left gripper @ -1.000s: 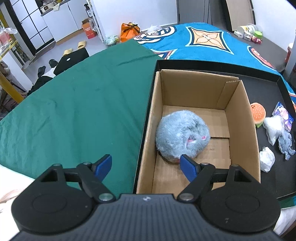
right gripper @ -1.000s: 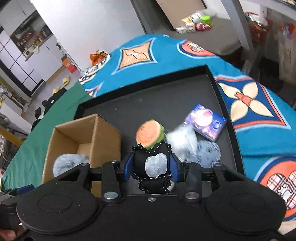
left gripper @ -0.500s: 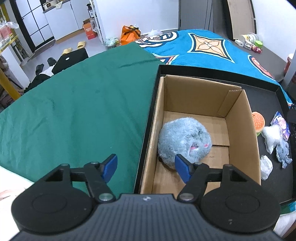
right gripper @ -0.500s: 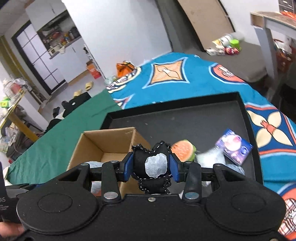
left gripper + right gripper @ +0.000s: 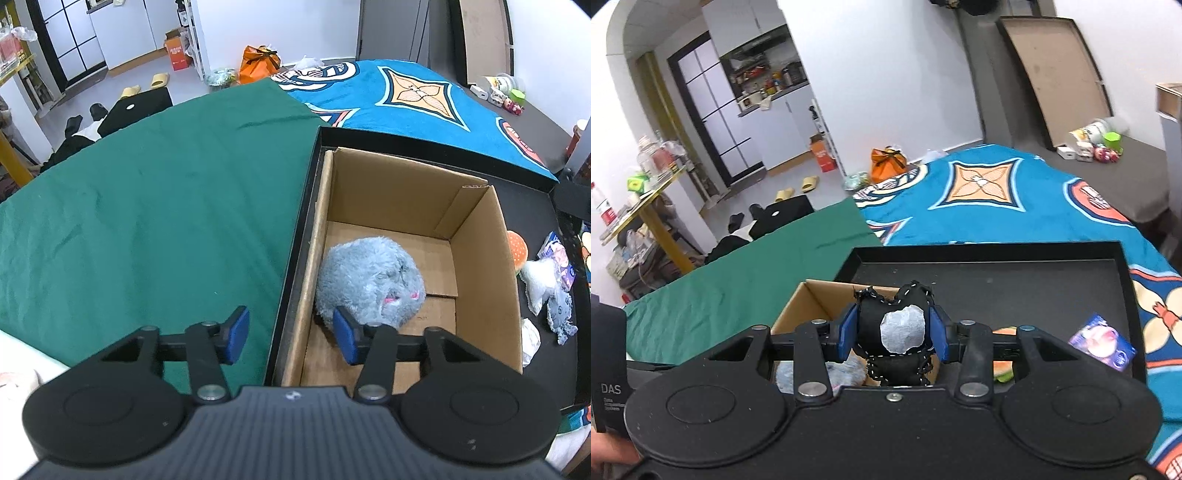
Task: Organize soft objects
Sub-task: 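Carry the black-and-white plush with the right tool into the box and release, then move the right tool back over the tray toward the denim plush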
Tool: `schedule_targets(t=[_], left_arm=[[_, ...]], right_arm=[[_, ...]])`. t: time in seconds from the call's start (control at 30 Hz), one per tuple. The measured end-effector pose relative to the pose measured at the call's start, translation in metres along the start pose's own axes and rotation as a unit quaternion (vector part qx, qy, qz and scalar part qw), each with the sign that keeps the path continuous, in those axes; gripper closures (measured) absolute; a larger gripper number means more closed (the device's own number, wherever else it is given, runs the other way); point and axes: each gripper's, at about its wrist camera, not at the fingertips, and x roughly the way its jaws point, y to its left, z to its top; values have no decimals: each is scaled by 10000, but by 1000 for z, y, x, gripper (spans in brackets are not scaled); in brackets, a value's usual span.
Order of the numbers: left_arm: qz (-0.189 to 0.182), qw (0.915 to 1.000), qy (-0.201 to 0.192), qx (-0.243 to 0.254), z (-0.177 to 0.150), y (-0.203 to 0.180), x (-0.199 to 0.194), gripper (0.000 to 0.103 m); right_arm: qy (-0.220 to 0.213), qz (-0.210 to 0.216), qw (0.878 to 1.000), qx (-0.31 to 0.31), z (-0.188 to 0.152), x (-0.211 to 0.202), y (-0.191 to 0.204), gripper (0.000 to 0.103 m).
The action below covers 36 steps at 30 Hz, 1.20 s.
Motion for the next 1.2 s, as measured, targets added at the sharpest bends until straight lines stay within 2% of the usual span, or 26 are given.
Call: schedule_targets(t=[0.1,0.17,0.33,0.5,0.57,0.63,0.7,1.07,1.2], left_arm=[[-52,10000,42,-41,0,2,3,71],[-78,9999,86,-71,0,3,5,83],[-288,9994,127,-132,2,6,6,93],[-326,9992,140,-167,2,7,7,93],[-344,9991,145,-180,2,8,7,93],[-363,9990,153,-199,2,9,8,93],[-371,9990,170,-206,2,9,8,93],[-312,9993,142,-168,3,6,2,93],[-274,9995,142,-105,3,2,-2,89]], right_arm=[[42,58,10000,-34,2,6,5,62],[76,99,9999,-69,4,10,9,62],[101,205,9996,-147,8,19,21,62],[122,406,9988,-244,16,31,40,61],[115,553,9980,-276,19,34,47,54],[227,660,9971,-292,23,36,56,24],[295,693,9968,-267,24,36,61,18],[728,256,9970,56,9,27,34,15],[808,91,9964,249,2,18,18,13]])
